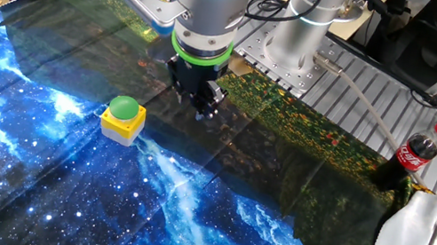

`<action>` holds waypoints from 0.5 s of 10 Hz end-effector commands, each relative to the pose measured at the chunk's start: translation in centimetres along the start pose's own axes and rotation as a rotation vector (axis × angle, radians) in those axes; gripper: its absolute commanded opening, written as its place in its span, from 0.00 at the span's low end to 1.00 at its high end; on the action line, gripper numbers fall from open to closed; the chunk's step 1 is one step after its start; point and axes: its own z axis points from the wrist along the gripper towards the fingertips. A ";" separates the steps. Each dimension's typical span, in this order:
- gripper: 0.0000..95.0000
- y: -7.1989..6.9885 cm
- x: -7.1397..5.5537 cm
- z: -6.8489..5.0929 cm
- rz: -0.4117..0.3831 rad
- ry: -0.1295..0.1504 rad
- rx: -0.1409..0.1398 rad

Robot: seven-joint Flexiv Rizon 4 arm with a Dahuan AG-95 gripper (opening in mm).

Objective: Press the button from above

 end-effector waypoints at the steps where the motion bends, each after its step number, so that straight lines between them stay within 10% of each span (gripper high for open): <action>1: 0.00 0.0 0.0 0.0 -0.001 -0.002 0.000; 5: 0.00 0.0 0.0 0.0 -0.005 -0.003 0.000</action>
